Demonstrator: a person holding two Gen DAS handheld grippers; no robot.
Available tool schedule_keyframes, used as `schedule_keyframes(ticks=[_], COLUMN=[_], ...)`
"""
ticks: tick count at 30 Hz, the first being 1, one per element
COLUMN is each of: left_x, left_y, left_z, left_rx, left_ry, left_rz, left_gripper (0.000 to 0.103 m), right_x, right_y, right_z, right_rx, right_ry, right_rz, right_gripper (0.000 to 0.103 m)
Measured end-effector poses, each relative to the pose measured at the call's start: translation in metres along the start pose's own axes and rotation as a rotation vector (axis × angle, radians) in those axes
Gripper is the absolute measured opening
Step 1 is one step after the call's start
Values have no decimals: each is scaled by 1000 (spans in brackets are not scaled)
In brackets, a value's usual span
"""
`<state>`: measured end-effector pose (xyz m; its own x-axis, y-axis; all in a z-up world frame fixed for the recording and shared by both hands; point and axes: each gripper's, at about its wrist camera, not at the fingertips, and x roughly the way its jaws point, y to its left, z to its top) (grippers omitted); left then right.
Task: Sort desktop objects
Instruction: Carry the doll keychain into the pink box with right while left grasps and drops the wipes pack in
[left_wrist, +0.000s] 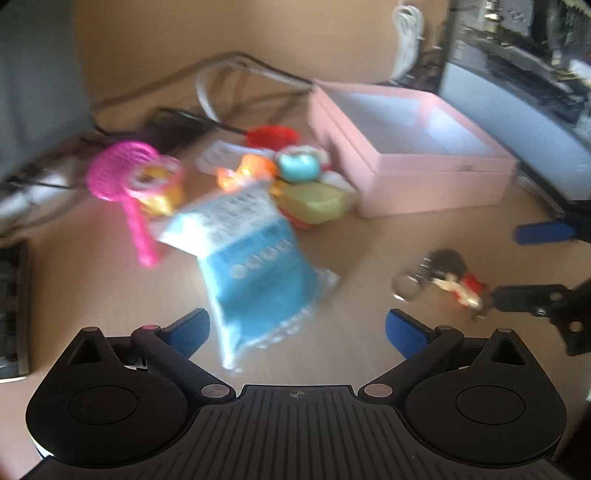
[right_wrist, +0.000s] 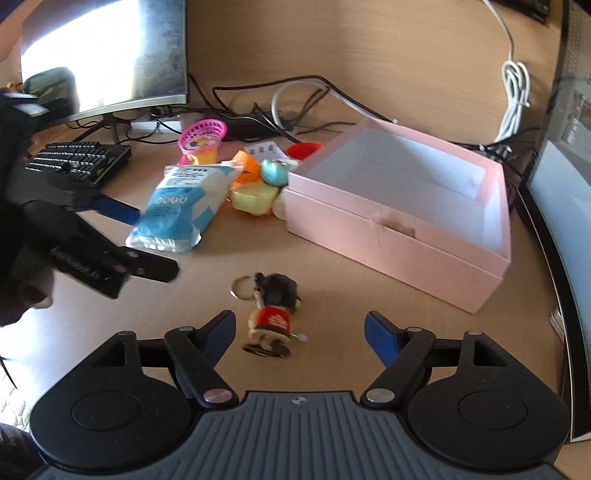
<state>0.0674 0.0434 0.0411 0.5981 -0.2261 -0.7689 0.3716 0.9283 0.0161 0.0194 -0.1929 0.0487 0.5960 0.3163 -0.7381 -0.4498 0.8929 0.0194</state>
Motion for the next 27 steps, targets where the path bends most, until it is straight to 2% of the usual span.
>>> schedule_keyframes(ticks=[4,7,8,10,11,12,14,15,18,21,24,27], left_x=[13,35,39,37,34,31,25,20,1,-38,-79,-103], left_y=[0,3,4,6,6,4,3,2,-5,-16,-28,-39], left_z=[24,39,41,39,36,33,25,21,7,-2,6,33], left_rx=[-131,-202,-214,-236,-239,-234,-223,-219,-183,-147,-111,-92], left_ry=[-21,32,42,48,44,43,44,39,28,-3,-85,-185], left_rz=[101,215,233,227,224,222,221,225,217,149,82,53], left_gripper=[103,103,103,103,93,71,64,62,58,57,57,57], right_x=[9,20,24,32,36,38,40,41,32,4,-44,-91], right_y=[2,8,10,14,15,16,16,17,18,9,-11,-33], right_z=[2,7,9,11,12,12,11,11,10,13,25,41], right_rx=[-23,-47,-51,-62,-66,-66,-63,-67,-79,-68,-36,3], right_ry=[8,19,30,53,66,78,91,101,102,88,-7,-129], right_rz=[-1,11,18,26,30,37,57,67,86,116,111,62], right_gripper=[76,71,69,55,52,47,35,30,29,28,28,28])
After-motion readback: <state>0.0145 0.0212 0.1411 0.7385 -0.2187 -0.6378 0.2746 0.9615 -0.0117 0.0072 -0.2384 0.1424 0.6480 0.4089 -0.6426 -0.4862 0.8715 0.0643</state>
